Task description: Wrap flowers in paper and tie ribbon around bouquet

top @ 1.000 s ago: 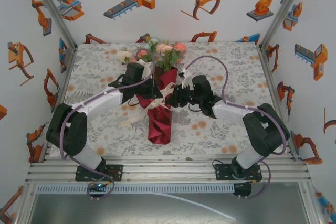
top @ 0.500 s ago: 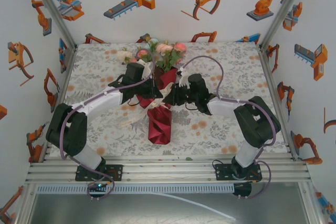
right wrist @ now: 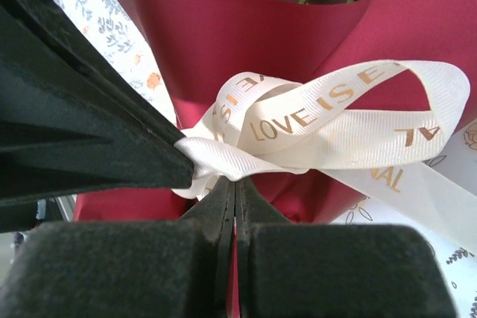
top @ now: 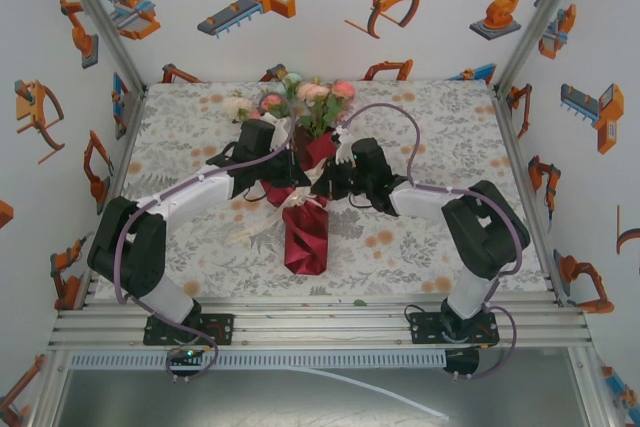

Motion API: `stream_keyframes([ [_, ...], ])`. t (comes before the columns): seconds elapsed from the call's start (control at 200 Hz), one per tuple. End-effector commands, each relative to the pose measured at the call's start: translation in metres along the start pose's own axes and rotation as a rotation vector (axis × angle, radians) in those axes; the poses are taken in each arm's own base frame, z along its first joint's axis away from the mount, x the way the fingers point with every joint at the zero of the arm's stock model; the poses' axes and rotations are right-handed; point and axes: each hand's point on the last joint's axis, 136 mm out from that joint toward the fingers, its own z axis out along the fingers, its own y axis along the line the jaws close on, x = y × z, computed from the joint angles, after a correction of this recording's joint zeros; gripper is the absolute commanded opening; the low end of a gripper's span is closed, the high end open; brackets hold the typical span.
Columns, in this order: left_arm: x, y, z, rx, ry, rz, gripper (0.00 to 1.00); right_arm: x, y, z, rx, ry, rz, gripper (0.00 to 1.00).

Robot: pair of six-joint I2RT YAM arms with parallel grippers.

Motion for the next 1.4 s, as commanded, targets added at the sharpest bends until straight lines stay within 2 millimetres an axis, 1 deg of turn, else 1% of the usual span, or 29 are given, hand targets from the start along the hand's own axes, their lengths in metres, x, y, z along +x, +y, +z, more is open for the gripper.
stream_keyframes([
  [0.0,-0.004,0.006,-0.006,-0.023,-0.028,-0.011,0.03,0.000,0.016,-0.011,-0.042,0.009,-0.039,0.00],
  [0.085,-0.006,0.010,-0.009,-0.027,-0.034,-0.018,0.03,0.013,0.025,-0.018,-0.082,0.042,-0.050,0.00],
  [0.14,-0.006,0.011,-0.009,-0.029,-0.035,-0.020,0.03,0.025,0.026,-0.022,-0.088,0.066,-0.061,0.00],
  [0.25,-0.006,0.013,-0.010,-0.032,-0.035,-0.024,0.03,0.043,0.015,-0.026,-0.045,0.103,-0.063,0.00],
  [0.37,-0.004,0.015,-0.011,-0.039,-0.034,-0.026,0.03,0.055,0.004,-0.026,0.001,0.144,-0.051,0.00],
  [0.431,-0.002,0.013,-0.012,-0.024,-0.028,-0.019,0.04,0.057,0.001,-0.025,0.010,0.152,-0.050,0.00],
  [0.471,-0.001,0.008,-0.013,0.001,-0.022,-0.009,0.06,0.056,0.002,-0.025,0.010,0.150,-0.051,0.00],
  [0.606,0.004,-0.006,-0.018,0.073,-0.009,0.037,0.19,0.050,0.005,-0.028,0.007,0.140,-0.071,0.00],
  [0.696,-0.004,-0.015,-0.023,0.101,-0.031,0.072,0.29,0.049,0.006,-0.030,0.009,0.140,-0.085,0.00],
  [0.781,-0.016,-0.024,-0.022,0.116,-0.046,0.104,0.32,0.047,0.008,-0.032,0.008,0.137,-0.092,0.00],
  [0.856,-0.026,-0.030,-0.015,0.116,-0.047,0.130,0.32,0.045,0.011,-0.034,0.004,0.128,-0.099,0.00],
  [0.916,-0.030,-0.032,-0.003,0.109,-0.032,0.152,0.32,0.044,0.011,-0.035,0.003,0.121,-0.105,0.00],
  [0.986,-0.031,-0.036,0.013,0.112,0.001,0.180,0.32,0.042,0.013,-0.037,-0.001,0.116,-0.111,0.00],
  [1.056,-0.031,-0.045,0.027,0.139,0.020,0.223,0.32,0.042,0.015,-0.039,-0.004,0.113,-0.117,0.00],
  [1.167,-0.023,-0.059,0.046,0.211,0.064,0.272,0.35,0.043,0.015,-0.040,-0.004,0.111,-0.125,0.00],
  [1.257,-0.014,-0.070,0.054,0.283,0.106,0.303,0.38,0.043,0.015,-0.041,0.000,0.111,-0.127,0.00],
  [1.337,-0.005,-0.075,0.058,0.322,0.143,0.318,0.41,0.042,0.014,-0.041,0.002,0.109,-0.130,0.00],
  [1.397,0.002,-0.073,0.063,0.317,0.171,0.324,0.43,0.041,0.015,-0.041,0.002,0.108,-0.133,0.00],
])
